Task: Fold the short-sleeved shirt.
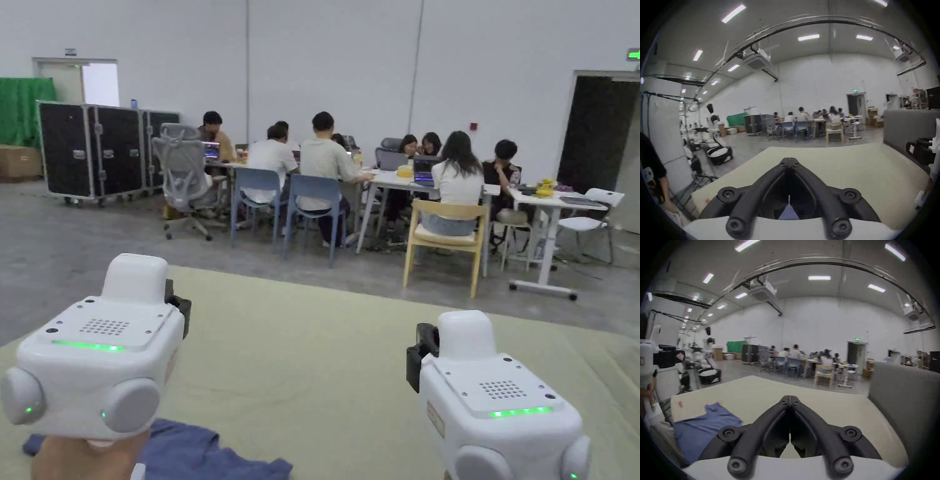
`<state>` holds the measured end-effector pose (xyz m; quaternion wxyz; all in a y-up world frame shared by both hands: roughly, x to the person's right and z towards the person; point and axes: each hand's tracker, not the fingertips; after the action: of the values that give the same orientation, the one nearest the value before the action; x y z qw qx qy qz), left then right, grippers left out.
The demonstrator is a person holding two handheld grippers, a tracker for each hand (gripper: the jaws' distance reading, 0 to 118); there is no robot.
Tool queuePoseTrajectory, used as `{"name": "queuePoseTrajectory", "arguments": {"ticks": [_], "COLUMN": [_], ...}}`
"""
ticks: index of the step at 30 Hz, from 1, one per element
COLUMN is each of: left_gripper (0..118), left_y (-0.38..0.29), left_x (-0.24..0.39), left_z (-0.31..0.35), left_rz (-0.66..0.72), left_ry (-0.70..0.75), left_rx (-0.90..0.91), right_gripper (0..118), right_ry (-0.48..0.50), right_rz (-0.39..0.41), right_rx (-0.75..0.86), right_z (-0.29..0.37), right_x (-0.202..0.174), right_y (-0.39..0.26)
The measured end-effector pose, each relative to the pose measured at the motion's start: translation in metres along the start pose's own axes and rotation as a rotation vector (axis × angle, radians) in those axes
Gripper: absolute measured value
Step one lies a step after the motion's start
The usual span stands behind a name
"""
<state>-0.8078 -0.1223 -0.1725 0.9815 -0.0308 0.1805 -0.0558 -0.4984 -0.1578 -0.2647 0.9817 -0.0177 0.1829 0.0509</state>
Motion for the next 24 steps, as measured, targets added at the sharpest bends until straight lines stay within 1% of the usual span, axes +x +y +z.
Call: {"name": "queuePoseTrajectory", "arguments": {"ticks": [3,4,5,6,7,9,13,15,16,17,18,20,24], "left_gripper": [0,0,0,0,0,0,0,0,21,60,90,91,91], "left_y": [-0.010,-0.012,-0.012,-0.011,-0.012,-0.013,-0.026,-0.039,-0.046,-0.056,-0.067,-0.096,-0.162], "left_x": [-0.059,-0.075,-0.091,-0.103,-0.112,-0.128,-0.135,-0.128,-0.124,-0.118,-0.110,-0.091,-0.027], "left_z": [0.019,0.024,0.029,0.037,0.041,0.048,0.044,0.033,0.026,0.017,0.005,-0.021,-0.064], "left_rz": [-0.005,-0.022,-0.040,-0.065,-0.074,-0.064,-0.053,-0.054,-0.039,-0.008,0.029,0.053,-0.091], "left_ry": [0.115,0.134,0.166,0.194,0.224,0.239,0.232,0.180,0.144,0.089,0.033,-0.082,-0.171], "left_rx": [-0.020,-0.033,-0.051,-0.056,-0.056,-0.049,-0.067,-0.113,-0.136,-0.186,-0.236,-0.366,-0.523], "right_gripper": [2,2,2,2,2,2,2,2,2,2,2,2,2], "right_ry": [0.123,0.143,0.180,0.221,0.247,0.250,0.274,0.246,0.237,0.229,0.218,0.198,0.123], "right_rz": [-0.050,-0.057,-0.061,-0.065,-0.062,-0.026,0.011,0.040,0.042,0.045,0.045,0.044,0.084], "right_rx": [-0.010,-0.005,0.000,0.012,0.023,0.045,0.037,0.032,0.026,0.014,-0.002,-0.029,-0.081], "right_z": [-0.021,-0.026,-0.026,-0.028,-0.029,-0.026,-0.027,-0.028,-0.029,-0.029,-0.031,-0.038,-0.055], "right_x": [-0.066,-0.085,-0.108,-0.122,-0.134,-0.155,-0.163,-0.157,-0.152,-0.146,-0.139,-0.124,-0.093], "right_y": [0.003,0.004,0.005,0.008,0.011,0.014,0.017,0.014,0.012,0.010,0.006,-0.002,-0.025]}}
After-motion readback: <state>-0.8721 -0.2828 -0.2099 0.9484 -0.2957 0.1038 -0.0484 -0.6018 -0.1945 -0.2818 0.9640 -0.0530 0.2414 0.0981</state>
